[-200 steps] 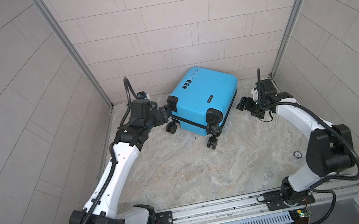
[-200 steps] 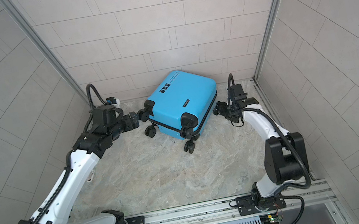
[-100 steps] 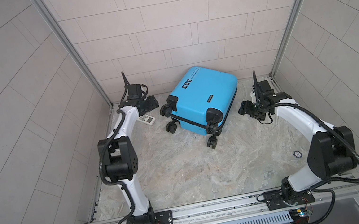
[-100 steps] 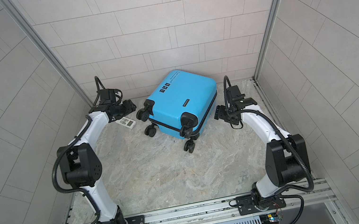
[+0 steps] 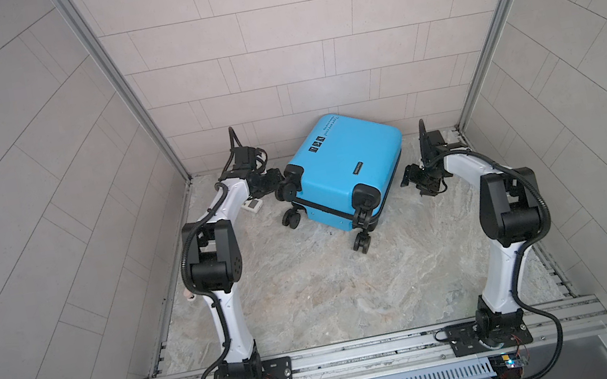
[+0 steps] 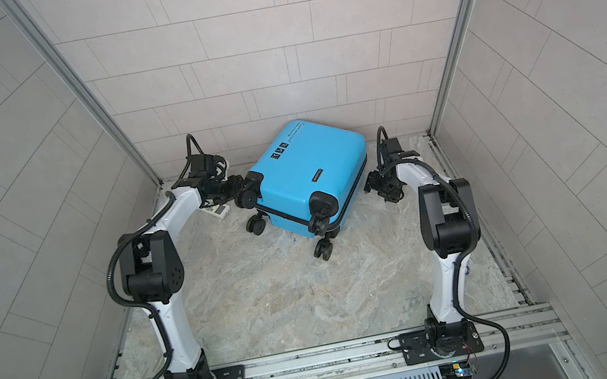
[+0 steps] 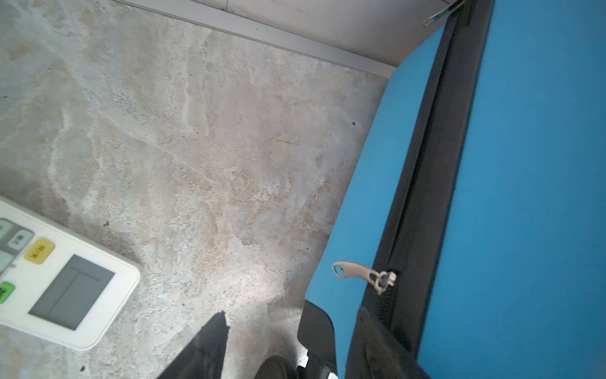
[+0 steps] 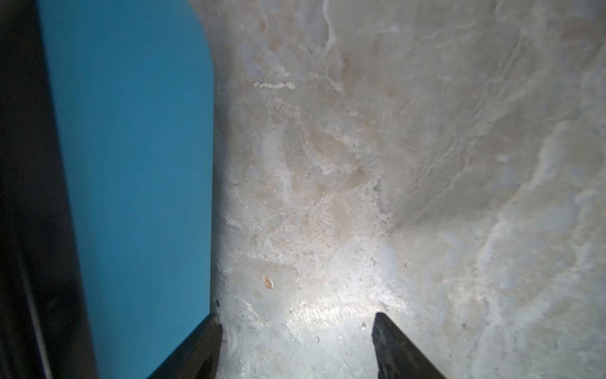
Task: Pack the luggage
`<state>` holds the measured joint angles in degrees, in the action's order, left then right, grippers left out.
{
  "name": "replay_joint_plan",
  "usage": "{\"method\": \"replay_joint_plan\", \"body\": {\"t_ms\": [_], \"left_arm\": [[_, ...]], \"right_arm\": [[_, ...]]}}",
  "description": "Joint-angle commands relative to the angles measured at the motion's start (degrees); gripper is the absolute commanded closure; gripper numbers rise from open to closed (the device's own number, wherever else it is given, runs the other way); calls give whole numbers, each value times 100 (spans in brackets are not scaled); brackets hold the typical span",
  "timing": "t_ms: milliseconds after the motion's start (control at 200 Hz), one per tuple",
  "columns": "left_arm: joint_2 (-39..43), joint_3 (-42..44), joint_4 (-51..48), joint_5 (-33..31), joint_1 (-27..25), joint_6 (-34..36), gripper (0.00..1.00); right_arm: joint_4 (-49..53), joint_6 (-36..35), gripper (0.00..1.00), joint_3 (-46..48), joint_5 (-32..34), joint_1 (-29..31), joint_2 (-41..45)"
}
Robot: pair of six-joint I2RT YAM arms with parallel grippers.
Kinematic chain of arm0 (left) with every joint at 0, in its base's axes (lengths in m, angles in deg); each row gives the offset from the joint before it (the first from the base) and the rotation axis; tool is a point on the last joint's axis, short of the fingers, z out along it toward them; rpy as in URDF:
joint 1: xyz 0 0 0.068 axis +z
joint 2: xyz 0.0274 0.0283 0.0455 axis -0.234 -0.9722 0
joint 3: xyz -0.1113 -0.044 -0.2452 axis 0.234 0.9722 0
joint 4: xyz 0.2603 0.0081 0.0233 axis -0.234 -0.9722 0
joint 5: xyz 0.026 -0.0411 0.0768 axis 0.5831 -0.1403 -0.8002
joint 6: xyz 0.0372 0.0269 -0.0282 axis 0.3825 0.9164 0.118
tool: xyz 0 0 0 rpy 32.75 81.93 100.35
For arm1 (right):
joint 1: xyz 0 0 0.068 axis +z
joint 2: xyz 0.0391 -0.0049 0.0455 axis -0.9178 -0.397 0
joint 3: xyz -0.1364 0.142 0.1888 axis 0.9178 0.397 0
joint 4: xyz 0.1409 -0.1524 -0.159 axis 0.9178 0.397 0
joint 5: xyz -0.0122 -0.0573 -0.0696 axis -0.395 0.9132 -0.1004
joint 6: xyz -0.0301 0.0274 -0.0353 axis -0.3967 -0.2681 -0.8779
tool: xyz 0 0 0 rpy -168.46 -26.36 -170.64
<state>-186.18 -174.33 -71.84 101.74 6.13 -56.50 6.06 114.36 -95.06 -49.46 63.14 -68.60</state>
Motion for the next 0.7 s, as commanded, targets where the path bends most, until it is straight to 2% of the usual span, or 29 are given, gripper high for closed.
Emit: {"method": "replay_joint_plan", "body": {"t_ms": [0,145,370,555,696], "left_arm": [[475,461,105,419,-508,211,33],[1033,1288,306,438,-806,85,33],[1992,2827,1191,2,-1492,-366,33],[2661,3932,2004,-415,-1624,-1011,33],[3034,4225,1890,-792,-1616,-959,33]], "right_arm": [[51,-100,24,-261,-176,-108,-198],[66,-193,24,-442,-332,-232,-445],[82,-195,24,-883,-854,-168,-838],[65,-28,24,-1270,-875,168,-976],[239,42,25,-1728,-790,482,-1199]]}}
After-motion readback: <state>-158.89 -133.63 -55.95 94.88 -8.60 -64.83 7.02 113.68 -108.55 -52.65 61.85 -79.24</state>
